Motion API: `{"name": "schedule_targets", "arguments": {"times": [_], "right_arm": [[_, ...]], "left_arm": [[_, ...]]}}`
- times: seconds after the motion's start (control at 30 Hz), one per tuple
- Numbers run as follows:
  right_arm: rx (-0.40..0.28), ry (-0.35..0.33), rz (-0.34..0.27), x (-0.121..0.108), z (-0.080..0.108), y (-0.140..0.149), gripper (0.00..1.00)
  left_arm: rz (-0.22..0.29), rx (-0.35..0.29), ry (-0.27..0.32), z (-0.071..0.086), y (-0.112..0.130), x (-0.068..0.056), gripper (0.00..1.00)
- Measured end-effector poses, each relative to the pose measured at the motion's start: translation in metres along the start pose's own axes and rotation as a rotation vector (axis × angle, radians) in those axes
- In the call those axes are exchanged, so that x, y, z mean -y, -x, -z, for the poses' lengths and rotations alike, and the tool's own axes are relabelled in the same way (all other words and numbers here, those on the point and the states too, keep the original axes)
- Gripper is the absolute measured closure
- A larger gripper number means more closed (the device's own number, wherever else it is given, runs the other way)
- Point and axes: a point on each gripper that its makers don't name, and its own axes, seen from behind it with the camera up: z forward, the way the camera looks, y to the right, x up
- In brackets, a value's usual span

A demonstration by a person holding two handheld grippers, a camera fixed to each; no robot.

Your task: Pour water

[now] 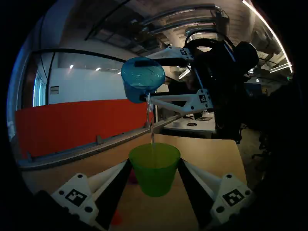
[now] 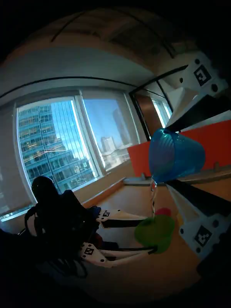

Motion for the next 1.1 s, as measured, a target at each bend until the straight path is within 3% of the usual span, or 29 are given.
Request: {"name": "schedule_targets", "arguments": {"times": [1.1], "right_arm": [[-0.005,0.016,0.101,-0.009,-0.008,-0.010,0.11]], "left_arm": [[-0.007,-0.005,-0.012,0.004,-0.005,0.004,0.14]]}}
